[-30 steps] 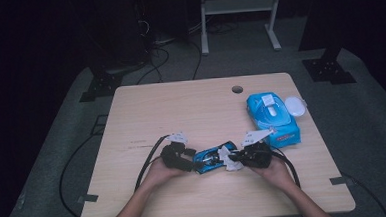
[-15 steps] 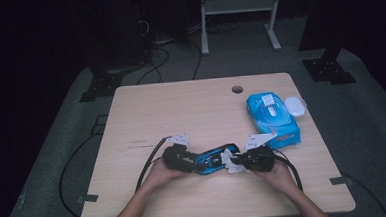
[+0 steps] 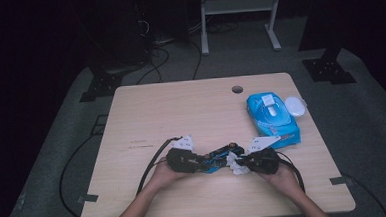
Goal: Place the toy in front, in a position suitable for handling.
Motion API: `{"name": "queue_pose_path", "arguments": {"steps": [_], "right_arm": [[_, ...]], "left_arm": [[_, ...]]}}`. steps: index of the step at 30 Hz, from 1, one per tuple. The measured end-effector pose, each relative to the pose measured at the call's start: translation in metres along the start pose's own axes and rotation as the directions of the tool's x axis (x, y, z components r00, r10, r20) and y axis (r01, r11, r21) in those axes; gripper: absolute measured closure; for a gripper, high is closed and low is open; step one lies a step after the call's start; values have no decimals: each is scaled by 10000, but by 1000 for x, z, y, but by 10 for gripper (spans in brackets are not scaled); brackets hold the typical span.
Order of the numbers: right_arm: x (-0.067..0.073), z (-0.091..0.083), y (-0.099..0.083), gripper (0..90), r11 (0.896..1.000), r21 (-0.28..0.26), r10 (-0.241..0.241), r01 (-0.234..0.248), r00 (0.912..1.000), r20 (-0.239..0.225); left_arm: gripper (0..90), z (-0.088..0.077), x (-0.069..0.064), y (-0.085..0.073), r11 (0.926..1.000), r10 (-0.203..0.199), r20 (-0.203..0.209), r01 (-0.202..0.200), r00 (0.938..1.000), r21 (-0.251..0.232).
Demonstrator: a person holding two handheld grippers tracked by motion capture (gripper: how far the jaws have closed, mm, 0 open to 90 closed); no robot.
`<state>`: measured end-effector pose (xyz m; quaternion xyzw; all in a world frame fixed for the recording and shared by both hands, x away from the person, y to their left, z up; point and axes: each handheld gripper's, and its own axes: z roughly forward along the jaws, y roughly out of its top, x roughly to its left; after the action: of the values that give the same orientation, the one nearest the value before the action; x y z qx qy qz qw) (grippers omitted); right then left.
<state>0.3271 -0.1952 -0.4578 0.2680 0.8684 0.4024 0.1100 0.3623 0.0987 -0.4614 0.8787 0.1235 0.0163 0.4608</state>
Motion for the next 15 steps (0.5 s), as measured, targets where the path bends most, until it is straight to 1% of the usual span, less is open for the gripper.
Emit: {"name": "queue_pose_path", "arguments": {"steps": [1,2,3,4,5,7,8,9,10,11,13,14,15], "right_arm": [[-1,-1,0,848,10000,-30,65,-65,10000,-22],[-1,-1,0,848,10000,-30,65,-65,10000,-22],[-2,-3,2,847,9996,-213,202,-205,9997,-128],[-2,-3,2,847,9996,-213,202,-205,9997,-128],[-2,-7,5,847,9983,-470,329,-340,9992,-232],[-2,-12,10,847,9954,-815,477,-505,9982,-353],[-2,-15,13,847,9933,-1017,507,-543,9980,-377],[-2,-15,13,847,9933,-1017,507,-543,9980,-377],[-1,-19,22,847,9886,-1375,553,-609,9975,-442],[-1,-19,22,847,9886,-1375,553,-609,9975,-442],[0,-19,34,847,9848,-1666,438,-501,9982,-411],[3,-13,48,847,9829,-1728,551,-638,9970,-546],[3,-13,48,847,9829,-1728,551,-638,9970,-546]], "left_arm": [[689,0,-1,1,9996,270,-293,-272,9992,-65],[690,0,-1,1,9996,270,-293,-272,9992,-65],[690,0,-2,3,9981,606,-825,-614,9947,-70],[690,0,-2,3,9981,606,-825,-614,9947,-70],[691,0,0,3,9981,598,-1061,-611,9925,-88],[690,1,2,2,9979,636,-1132,-647,9915,-66],[690,2,4,0,9977,678,-1267,-677,9896,52],[689,2,4,0,9977,678,-1267,-677,9896,52],[689,2,5,-2,9977,665,-1256,-671,9899,-6],[689,2,5,-2,9977,665,-1256,-671,9899,-6],[689,3,6,-2,9973,718,-1338,-727,9884,-21],[689,3,6,-2,9972,738,-1343,-745,9882,-7],[689,2,7,-2,9971,759,-1336,-766,9881,-2]]}}
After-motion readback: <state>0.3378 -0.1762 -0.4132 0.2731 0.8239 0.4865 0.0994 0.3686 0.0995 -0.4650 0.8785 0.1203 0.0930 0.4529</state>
